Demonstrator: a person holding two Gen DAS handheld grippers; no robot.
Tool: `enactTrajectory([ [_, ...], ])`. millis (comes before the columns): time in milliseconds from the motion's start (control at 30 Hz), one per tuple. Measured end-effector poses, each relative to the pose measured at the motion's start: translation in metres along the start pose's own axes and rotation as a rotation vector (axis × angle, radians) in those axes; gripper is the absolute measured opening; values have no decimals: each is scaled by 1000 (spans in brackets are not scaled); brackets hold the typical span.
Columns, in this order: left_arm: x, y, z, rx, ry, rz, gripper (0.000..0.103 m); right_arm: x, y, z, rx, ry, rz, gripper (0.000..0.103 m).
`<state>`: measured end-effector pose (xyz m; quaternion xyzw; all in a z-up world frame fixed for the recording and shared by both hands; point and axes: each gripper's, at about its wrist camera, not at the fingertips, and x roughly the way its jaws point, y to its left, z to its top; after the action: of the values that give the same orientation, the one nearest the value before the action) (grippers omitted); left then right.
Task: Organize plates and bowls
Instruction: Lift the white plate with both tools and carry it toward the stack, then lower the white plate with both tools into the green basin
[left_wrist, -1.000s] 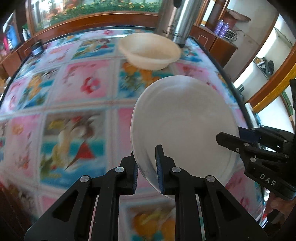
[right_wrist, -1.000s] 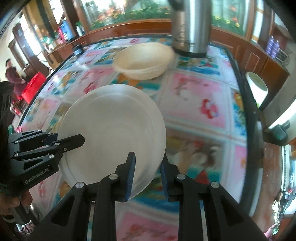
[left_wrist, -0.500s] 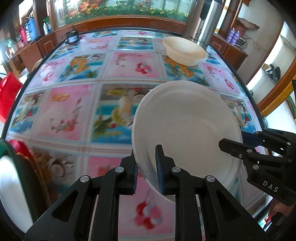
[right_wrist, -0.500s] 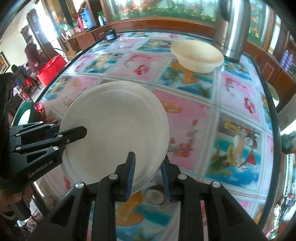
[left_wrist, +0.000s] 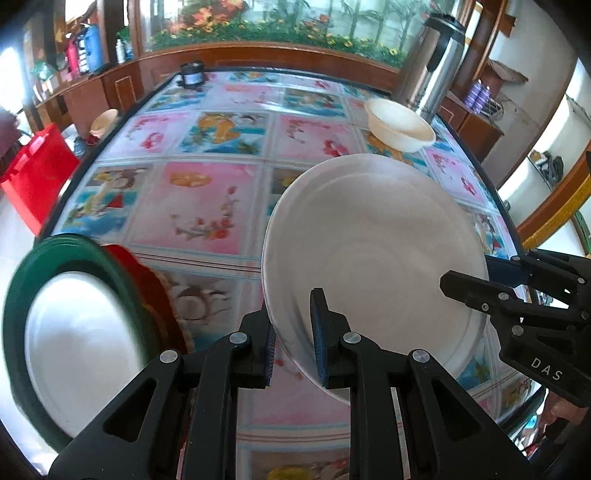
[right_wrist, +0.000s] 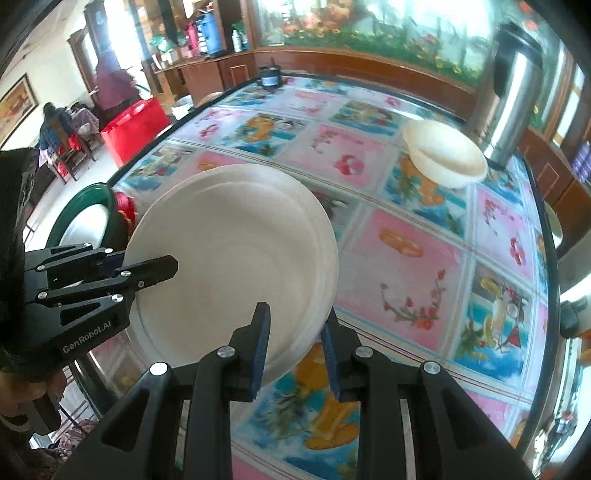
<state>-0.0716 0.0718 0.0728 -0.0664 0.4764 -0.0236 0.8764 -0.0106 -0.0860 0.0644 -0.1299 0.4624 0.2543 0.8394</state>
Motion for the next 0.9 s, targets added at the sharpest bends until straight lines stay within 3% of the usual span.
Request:
enactTrajectory([
  [433, -52, 73, -8, -91, -61, 61, 17, 2, 71, 35, -131, -41, 63, 29],
  [900, -84, 148, -37, -206, -78, 140, 17, 25, 152, 54, -285, -18, 141, 37],
])
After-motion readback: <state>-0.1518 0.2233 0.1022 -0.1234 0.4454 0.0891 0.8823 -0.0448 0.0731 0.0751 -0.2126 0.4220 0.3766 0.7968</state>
